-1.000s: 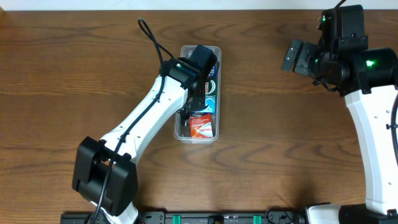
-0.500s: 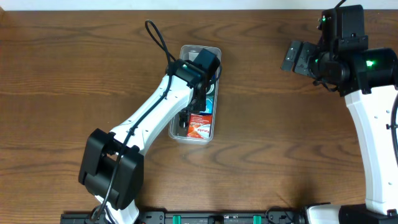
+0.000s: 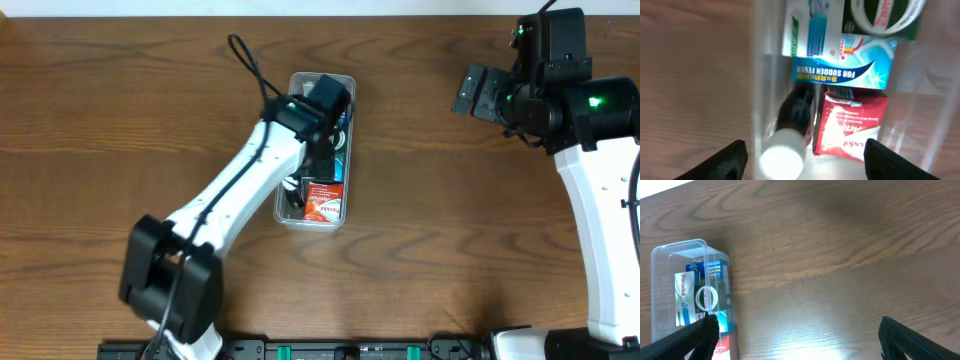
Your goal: Pack container
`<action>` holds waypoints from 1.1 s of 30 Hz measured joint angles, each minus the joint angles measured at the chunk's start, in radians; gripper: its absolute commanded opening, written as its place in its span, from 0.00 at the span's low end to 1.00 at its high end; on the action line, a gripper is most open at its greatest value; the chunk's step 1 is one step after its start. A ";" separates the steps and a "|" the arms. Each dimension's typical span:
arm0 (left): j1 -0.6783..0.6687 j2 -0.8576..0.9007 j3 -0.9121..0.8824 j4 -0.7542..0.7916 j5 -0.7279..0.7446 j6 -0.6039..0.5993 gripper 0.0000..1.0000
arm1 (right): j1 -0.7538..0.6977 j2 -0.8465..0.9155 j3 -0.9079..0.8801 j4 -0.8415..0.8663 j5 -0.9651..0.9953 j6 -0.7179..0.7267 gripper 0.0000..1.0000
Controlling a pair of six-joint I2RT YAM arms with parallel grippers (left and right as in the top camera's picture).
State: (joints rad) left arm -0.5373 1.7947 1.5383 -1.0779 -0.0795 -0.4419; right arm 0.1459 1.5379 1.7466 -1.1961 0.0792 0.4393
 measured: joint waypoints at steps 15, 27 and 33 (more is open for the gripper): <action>0.327 -0.503 0.057 -0.015 -0.062 0.188 0.98 | 0.000 0.000 0.000 0.000 0.000 0.000 0.99; 0.346 -0.540 0.056 -0.117 -0.101 0.233 0.98 | 0.000 0.000 0.000 0.000 0.000 0.000 0.99; 0.346 -0.592 0.011 -0.024 -0.117 0.247 0.98 | 0.000 0.000 0.000 0.000 0.000 0.000 0.99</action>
State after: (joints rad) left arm -0.1913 1.2026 1.5497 -1.1019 -0.1963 -0.1947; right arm 0.1459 1.5379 1.7466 -1.1957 0.0792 0.4389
